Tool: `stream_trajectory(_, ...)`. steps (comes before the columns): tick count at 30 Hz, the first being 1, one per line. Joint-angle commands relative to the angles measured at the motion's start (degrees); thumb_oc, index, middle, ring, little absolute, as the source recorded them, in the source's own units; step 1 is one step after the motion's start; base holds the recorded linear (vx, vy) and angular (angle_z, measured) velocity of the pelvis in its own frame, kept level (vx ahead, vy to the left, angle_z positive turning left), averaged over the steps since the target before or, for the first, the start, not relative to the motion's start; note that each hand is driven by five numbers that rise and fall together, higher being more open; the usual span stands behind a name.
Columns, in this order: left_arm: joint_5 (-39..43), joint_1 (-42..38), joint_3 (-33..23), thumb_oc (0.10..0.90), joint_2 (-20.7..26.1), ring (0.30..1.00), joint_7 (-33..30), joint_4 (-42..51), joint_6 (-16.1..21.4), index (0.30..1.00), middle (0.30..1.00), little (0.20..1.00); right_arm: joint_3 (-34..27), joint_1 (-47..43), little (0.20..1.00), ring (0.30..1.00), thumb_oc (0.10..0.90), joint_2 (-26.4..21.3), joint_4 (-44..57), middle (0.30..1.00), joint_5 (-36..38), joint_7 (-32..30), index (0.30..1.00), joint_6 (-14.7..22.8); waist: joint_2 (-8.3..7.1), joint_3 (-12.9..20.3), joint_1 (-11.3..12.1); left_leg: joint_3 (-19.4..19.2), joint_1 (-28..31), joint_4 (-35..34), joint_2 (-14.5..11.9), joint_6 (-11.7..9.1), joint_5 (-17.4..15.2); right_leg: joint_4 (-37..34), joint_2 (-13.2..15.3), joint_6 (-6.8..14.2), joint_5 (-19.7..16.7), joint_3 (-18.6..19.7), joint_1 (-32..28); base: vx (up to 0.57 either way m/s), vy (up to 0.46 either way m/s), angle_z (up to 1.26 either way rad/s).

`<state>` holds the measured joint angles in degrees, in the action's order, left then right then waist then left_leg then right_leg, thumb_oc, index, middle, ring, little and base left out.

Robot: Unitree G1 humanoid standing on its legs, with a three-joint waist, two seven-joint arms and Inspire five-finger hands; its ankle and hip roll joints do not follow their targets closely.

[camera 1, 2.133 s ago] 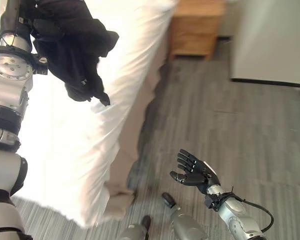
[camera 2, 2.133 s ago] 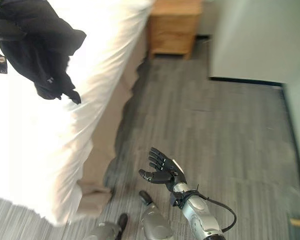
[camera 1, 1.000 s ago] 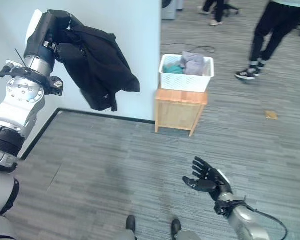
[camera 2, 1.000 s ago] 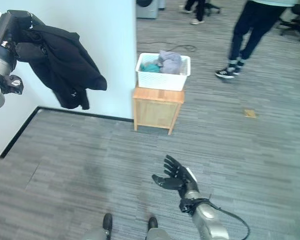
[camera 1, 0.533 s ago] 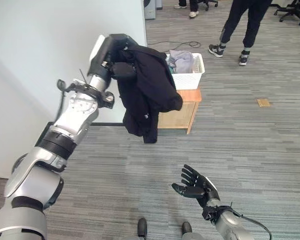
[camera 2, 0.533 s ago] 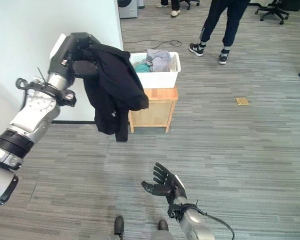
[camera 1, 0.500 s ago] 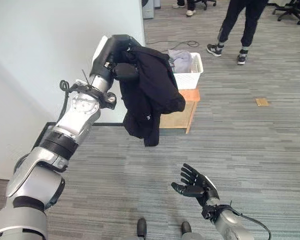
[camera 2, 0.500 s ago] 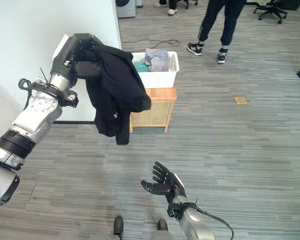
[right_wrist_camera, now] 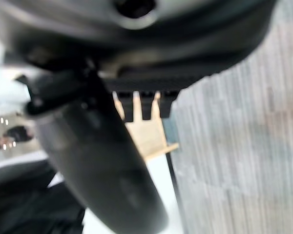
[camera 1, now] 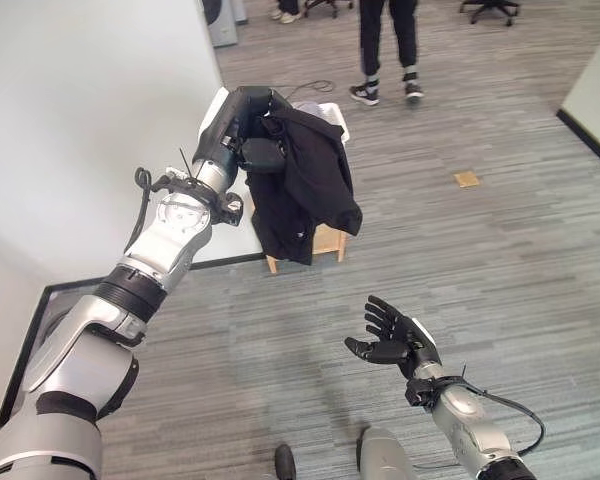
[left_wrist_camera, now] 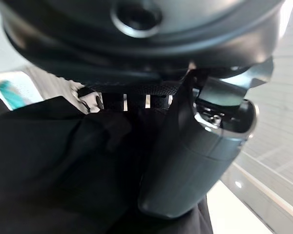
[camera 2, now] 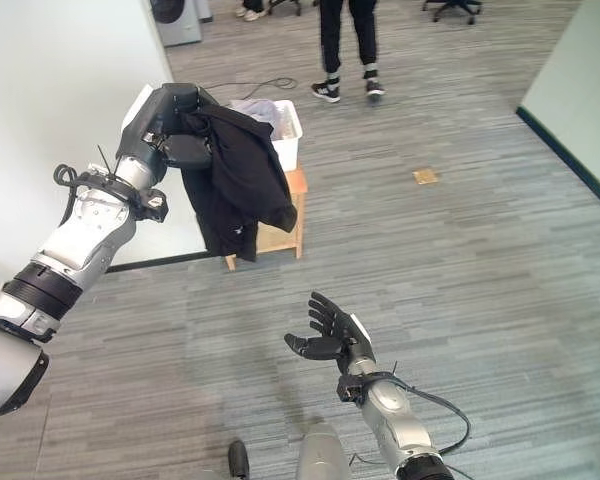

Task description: Pick up bed clothes into laundry basket.

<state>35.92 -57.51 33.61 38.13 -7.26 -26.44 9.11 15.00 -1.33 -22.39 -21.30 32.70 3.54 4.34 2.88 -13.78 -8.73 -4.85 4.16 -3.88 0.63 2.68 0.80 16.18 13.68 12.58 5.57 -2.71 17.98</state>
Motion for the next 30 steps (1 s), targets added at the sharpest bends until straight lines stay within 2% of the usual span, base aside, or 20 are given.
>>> stream_trajectory(1,0.8,-8.6,-7.6,0.4,2.3,0.3,-1.1,1.4,6.9,0.3,0.3,0.3,-2.5,-0.9,0.9,0.9,0.8,-0.3,5.3,0.9,0.6,0.1,0.9,4.2,0.23,1.7,-3.7,5.8,11.8,1.3,-4.9,-6.8,-11.1,-13.8,0.4,2.3,-13.5,-2.7,1.2,0.56,-0.23,0.28)
stream_trajectory(4,-0.1,-7.6,-7.8,0.4,1.3,0.3,-1.3,1.5,6.9,0.3,0.3,0.3,-1.8,0.4,0.9,0.9,0.8,0.0,4.8,0.9,1.5,0.9,0.9,3.4,-0.14,3.6,-4.7,6.6,14.3,4.6,-6.7,-8.5,-11.4,-11.4,0.2,1.8,-14.6,-3.7,0.0,0.5,-0.237,0.41)
stream_trajectory(6,1.0,-6.1,-8.3,0.4,0.9,0.3,-0.8,0.6,7.0,0.3,0.3,0.3,-0.7,0.5,0.9,0.9,0.8,-0.6,3.7,0.9,1.8,1.7,0.9,2.9,0.79,4.9,-5.5,7.5,13.2,14.0,-9.1,-10.2,-3.0,-8.8,-2.0,-0.3,-13.2,-4.0,-1.3,0.42,-0.222,0.28)
stream_trajectory(7,1.0,-6.1,-8.3,0.4,0.9,0.3,-0.8,0.6,7.0,0.3,0.3,0.3,-0.7,0.5,0.9,0.9,0.8,-0.6,3.7,0.9,1.8,1.7,0.9,2.9,0.76,5.0,-5.6,7.6,13.1,13.9,-9.1,-10.2,-3.0,-8.8,-1.9,-0.3,-13.2,-4.0,-1.3,0.48,-0.367,-0.1)
stream_trajectory(8,2.1,-5.4,-7.8,0.4,0.3,0.3,-0.2,-0.5,6.8,0.3,0.3,0.3,0.0,0.3,0.9,0.9,0.8,-2.3,3.9,0.9,3.3,1.9,0.9,2.3,-0.42,5.0,-5.0,8.3,6.4,31.2,-9.6,-10.2,7.4,-8.5,-3.3,-3.8,-11.0,-4.2,-5.5,0.45,-0.447,-0.21)
stream_trajectory(9,2.7,-6.3,-7.6,0.4,-0.1,0.3,-0.3,-0.9,6.7,0.3,0.3,0.3,0.4,0.1,0.9,0.9,0.8,-2.7,4.6,0.9,4.7,2.2,0.9,2.5,-2.31,4.6,-4.4,8.0,1.8,39.3,-9.4,-10.4,9.9,-9.3,-2.6,-5.4,-10.6,-4.6,-7.7,0.56,-0.615,-0.14)
stream_trajectory(10,3.2,-6.7,-7.5,0.4,-0.5,0.3,-0.1,-0.7,6.6,0.3,0.3,0.3,0.6,0.6,0.9,0.9,0.8,-3.4,5.3,0.9,5.8,2.4,0.9,2.6,-4.1,3.5,-3.0,7.2,-2.2,46.2,-8.9,-9.7,9.4,-10.5,-2.5,-7.1,-9.6,-4.4,-10.2,0.41,-0.48,0.02)
stream_trajectory(12,3.5,-7.9,-6.9,0.4,-0.7,0.3,-0.4,-1.4,6.4,0.3,0.3,0.3,0.7,0.4,0.9,0.9,0.8,-5.0,5.8,0.9,4.3,2.2,0.9,2.2,-5.24,2.3,-0.5,5.6,-7.9,48.4,-7.1,-9.3,6.4,-12.9,-3.5,-7.4,-7.8,-4.5,-15.0,0.46,-0.353,-0.13)
stream_trajectory(13,3.6,-8.1,-7.1,0.4,-1.0,0.3,-0.5,-1.5,6.4,0.3,0.3,0.3,0.4,0.2,0.9,0.9,0.8,-5.7,6.1,0.9,3.5,1.8,0.9,2.2,-5.48,2.1,0.4,4.0,-11.0,47.8,-6.5,-9.4,5.4,-14.0,-3.8,-7.3,-7.2,-4.6,-17.4,0.71,-0.286,-0.32)
stream_trajectory(14,3.6,-8.0,-7.2,0.4,-1.5,0.3,-0.2,-1.3,6.6,0.3,0.3,0.3,-0.8,-0.9,0.9,0.9,0.8,-6.2,7.5,0.9,3.4,1.0,0.9,2.7,-5.13,2.2,2.6,1.9,-16.7,41.9,-5.2,-9.6,4.8,-15.6,-3.9,-6.7,-5.5,-4.7,-21.7,0.73,-0.193,-0.25)
stream_trajectory(16,2.9,-7.6,-6.9,0.4,-1.5,0.3,-0.4,-1.0,6.6,0.3,0.3,0.3,-1.4,-1.3,0.9,0.9,0.8,-6.0,7.9,0.9,4.0,0.7,0.9,3.6,-3.1,2.4,4.5,-0.7,-19.1,29.0,-5.0,-9.1,5.8,-15.8,-6.3,-6.3,-3.4,-5.1,-24.3,0.72,-0.08,0.01)
stream_trajectory(18,1.8,-5.7,-7.7,0.4,0.1,0.3,0.0,0.8,6.4,0.3,0.3,0.3,-1.3,-1.7,0.9,0.9,0.8,-5.7,7.8,0.9,2.9,0.8,0.9,4.2,-0.92,3.0,8.0,-1.9,-19.4,12.5,-3.8,-8.4,9.3,-16.0,-9.4,-5.8,-0.1,-4.1,-28.6,0.75,-0.041,0.02)
stream_trajectory(20,1.7,-4.5,-8.6,0.4,0.4,0.3,0.6,1.0,6.2,0.3,0.3,0.3,-1.1,-2.8,0.9,0.9,0.8,-6.1,6.9,0.9,1.5,0.6,0.9,4.4,-0.72,4.0,9.8,-5.4,-20.0,2.9,-3.2,-8.2,12.0,-16.2,-10.3,-5.8,2.4,-3.7,-33.1,0.7,-0.079,-0.26)
stream_trajectory(22,2.0,-4.0,-8.9,0.4,0.8,0.3,0.8,0.9,6.1,0.3,0.3,0.3,-0.4,-4.2,0.9,0.9,0.8,-6.1,6.3,0.9,1.2,0.6,0.9,4.4,-0.98,4.6,10.4,-7.8,-19.9,2.4,-2.9,-7.9,12.7,-16.1,-10.2,-5.8,3.5,-3.6,-35.1,0.54,-0.059,-0.21)
stream_trajectory(24,2.3,-5.1,-8.4,0.4,2.4,0.3,0.8,-0.3,6.0,0.3,0.3,0.3,1.5,-6.8,0.9,0.9,0.8,-4.1,5.8,0.9,1.4,1.3,0.9,3.5,-1.17,7.6,11.5,-9.8,-17.0,5.0,-2.0,-4.5,10.8,-10.5,-10.0,-4.5,3.9,-3.1,-35.2,0.55,-0.008,-0.37)
stream_trajectory(25,2.3,-5.1,-8.4,0.4,2.4,0.3,0.8,-0.3,6.0,0.3,0.3,0.3,1.5,-6.9,0.9,0.9,0.8,-4.1,5.7,0.9,1.4,1.3,0.9,3.6,-1.36,7.7,11.6,-10.0,-17.1,5.1,-1.9,-4.4,10.6,-10.1,-9.8,-4.4,4.2,-2.9,-35.0,0.45,0.093,-0.55)
stream_trajectory(26,2.3,-4.9,-8.2,0.4,3.4,0.3,0.4,0.2,5.9,0.3,0.3,0.3,2.0,-6.5,0.9,0.9,0.8,-1.5,4.2,0.9,1.4,1.7,0.9,3.6,-3.17,8.2,12.7,-9.9,-14.8,7.6,0.4,-1.4,6.9,5.0,-5.9,1.7,-7.1,-3.1,-31.1,0.41,0.102,-0.63)
stream_trajectory(27,2.6,-4.8,-8.0,0.4,3.9,0.3,0.2,0.7,5.9,0.3,0.3,0.3,2.3,-6.8,0.9,0.9,0.8,-0.9,4.2,0.9,1.3,1.1,0.9,3.3,-2.57,7.7,12.5,-10.0,-13.0,7.9,0.0,-0.8,6.0,12.7,-5.2,2.4,-13.0,-2.4,-28.1,0.54,0.183,-0.56)
stream_trajectory(28,2.7,-4.9,-8.1,0.4,4.2,0.3,0.0,1.3,6.0,0.3,0.3,0.3,2.1,-6.5,0.9,0.9,0.8,-0.1,4.4,0.9,2.3,1.3,0.9,3.2,-0.86,6.9,11.4,-9.0,-11.1,8.1,-1.3,-0.3,4.9,18.3,-6.4,2.4,-15.4,-1.0,-24.8,0.36,0.194,-0.41)
stream_trajectory(30,2.2,-5.1,-8.2,0.4,4.3,0.3,-0.6,1.2,5.9,0.3,0.3,0.3,2.7,-6.2,0.9,0.9,0.8,0.3,4.3,0.9,1.7,1.6,0.9,2.9,0.53,5.8,9.6,-6.8,-6.7,7.3,-1.0,0.6,2.8,24.3,-4.7,0.6,-12.1,-2.0,-18.4,0.38,0.159,0.39)
